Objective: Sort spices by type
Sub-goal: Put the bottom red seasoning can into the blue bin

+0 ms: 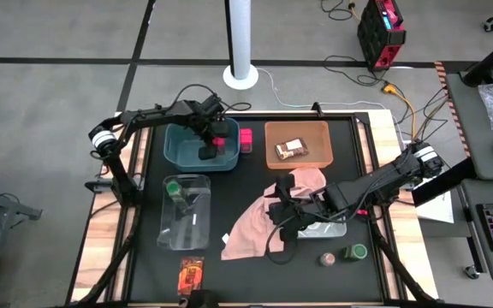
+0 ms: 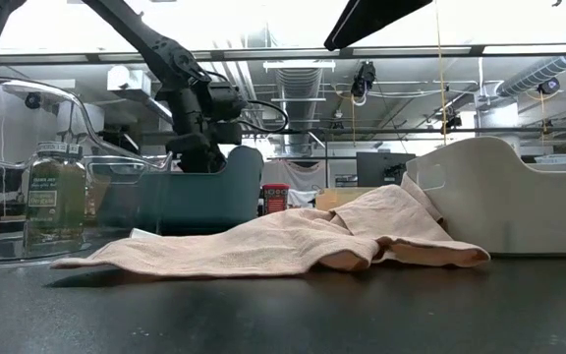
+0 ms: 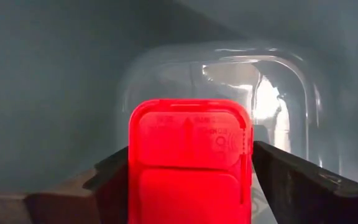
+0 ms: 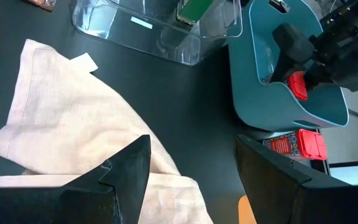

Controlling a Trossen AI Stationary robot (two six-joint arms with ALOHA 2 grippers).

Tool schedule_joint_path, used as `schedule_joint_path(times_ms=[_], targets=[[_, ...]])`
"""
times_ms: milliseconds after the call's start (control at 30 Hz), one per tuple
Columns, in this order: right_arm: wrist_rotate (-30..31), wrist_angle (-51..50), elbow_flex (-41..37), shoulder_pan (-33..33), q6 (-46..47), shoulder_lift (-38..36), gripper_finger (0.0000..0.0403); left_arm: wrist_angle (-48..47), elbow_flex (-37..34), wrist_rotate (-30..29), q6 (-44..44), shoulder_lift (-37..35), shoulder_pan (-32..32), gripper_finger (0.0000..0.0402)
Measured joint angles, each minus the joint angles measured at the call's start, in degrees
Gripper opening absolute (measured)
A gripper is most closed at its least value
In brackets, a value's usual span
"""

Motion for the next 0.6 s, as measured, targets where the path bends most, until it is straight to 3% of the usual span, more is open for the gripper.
schedule_joint_path(times_ms=[600], targets=[[0.02,0.0,0.0,0.0,0.48,0.0,0.0221,-3.75,-0.11,-1.42,-1.15,-3.64,-0.09,0.0264]])
